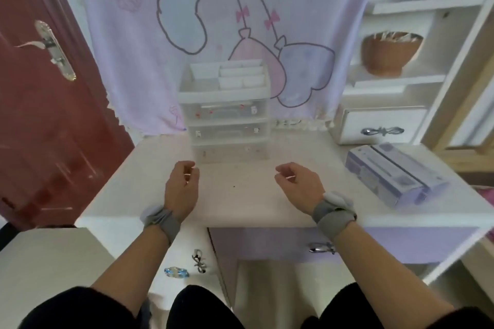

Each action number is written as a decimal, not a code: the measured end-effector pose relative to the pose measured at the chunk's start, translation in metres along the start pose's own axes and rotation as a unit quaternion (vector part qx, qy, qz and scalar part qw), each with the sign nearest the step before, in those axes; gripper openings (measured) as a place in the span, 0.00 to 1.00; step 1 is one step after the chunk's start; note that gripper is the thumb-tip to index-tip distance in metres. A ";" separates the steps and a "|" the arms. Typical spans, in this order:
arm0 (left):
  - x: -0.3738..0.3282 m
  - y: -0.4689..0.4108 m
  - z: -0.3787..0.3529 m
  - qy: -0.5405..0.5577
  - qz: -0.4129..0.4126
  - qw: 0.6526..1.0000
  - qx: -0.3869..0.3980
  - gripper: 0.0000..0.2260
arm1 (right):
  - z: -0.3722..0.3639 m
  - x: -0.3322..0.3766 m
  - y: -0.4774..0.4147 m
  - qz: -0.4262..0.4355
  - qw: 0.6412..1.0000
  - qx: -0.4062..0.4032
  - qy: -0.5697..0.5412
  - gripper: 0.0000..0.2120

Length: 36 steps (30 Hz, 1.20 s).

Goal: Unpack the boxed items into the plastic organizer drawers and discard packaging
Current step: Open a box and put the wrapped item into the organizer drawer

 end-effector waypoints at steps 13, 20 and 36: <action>0.022 -0.051 -0.075 0.203 0.164 0.964 0.055 0.42 | -0.025 -0.052 -0.051 -0.102 0.991 0.074 -0.035 0.40; 0.028 -0.061 -0.073 0.206 0.137 0.969 0.032 0.36 | -0.056 -0.053 -0.086 -0.094 0.984 0.056 -0.141 0.45; 0.015 -0.058 -0.068 0.242 0.101 0.963 0.063 0.40 | -0.049 -0.025 -0.090 -0.074 0.978 0.056 -0.187 0.40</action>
Point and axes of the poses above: each hand's wrist, its own y-axis away from the middle knuckle, its own z-axis out of the back of the hand, x = y × z, the point moved 10 cm from there along -y, towards the middle knuckle, and after that the axes turned 14 degrees about -y, right-handed, at the moved point
